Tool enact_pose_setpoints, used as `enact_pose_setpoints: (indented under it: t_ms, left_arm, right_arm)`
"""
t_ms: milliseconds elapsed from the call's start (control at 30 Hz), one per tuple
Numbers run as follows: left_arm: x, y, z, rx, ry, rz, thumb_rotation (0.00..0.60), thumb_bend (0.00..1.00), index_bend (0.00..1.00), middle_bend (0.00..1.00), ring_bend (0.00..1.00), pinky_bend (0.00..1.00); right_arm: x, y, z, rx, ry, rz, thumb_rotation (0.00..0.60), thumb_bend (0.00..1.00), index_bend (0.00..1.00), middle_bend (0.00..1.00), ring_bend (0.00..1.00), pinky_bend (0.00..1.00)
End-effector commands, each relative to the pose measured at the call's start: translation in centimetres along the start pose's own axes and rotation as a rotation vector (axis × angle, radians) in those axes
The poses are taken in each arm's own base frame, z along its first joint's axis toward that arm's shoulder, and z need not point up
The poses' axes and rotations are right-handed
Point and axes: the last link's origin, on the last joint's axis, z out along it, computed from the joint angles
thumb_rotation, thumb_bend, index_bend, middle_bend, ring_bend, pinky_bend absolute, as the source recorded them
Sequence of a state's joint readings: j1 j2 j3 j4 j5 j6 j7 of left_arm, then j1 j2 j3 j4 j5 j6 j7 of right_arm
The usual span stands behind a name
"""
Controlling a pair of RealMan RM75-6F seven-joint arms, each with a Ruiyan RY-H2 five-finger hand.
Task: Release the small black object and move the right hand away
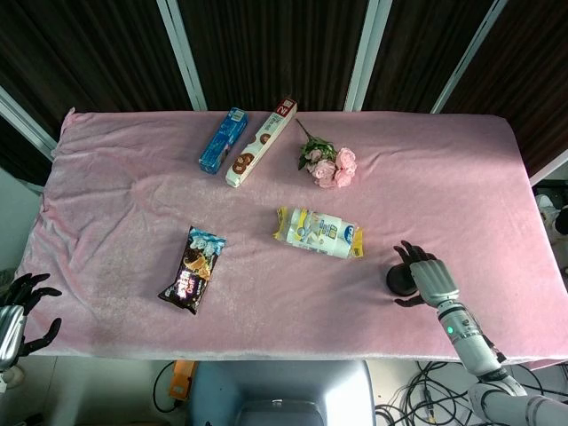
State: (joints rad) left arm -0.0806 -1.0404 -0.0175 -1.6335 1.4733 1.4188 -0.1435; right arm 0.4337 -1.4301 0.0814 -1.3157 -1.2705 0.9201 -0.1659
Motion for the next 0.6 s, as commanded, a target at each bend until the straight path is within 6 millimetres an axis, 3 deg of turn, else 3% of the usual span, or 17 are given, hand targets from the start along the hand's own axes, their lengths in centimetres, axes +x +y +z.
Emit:
enact_pose_setpoints:
  t_ms: [33, 400, 600]
  left_arm:
    - [-0.06, 0.0, -0.01, 0.001, -0.005, 0.006, 0.6, 0.36, 0.36, 0.15, 0.07, 0.25]
    - [-0.07, 0.03, 0.0, 0.0, -0.005, 0.006, 0.6, 0.36, 0.36, 0.16, 0.07, 0.25]
    - [0.16, -0.04, -0.08, 0.001, 0.008, -0.003, 0.6, 0.36, 0.36, 0.15, 0.07, 0.25]
  right_arm:
    - [0.06, -0.06, 0.08, 0.001, 0.004, 0.004, 0.6, 0.12, 0.14, 0.13, 0.14, 0.35]
    - [-0.19, -0.24, 0.45, 0.005, 0.005, -0.002, 0.6, 0.12, 0.16, 0.16, 0.15, 0.36]
    - [-0.57, -0.63, 0.94, 0.012, 0.027, -0.023, 0.6, 0.12, 0.25, 0.28, 0.33, 0.55]
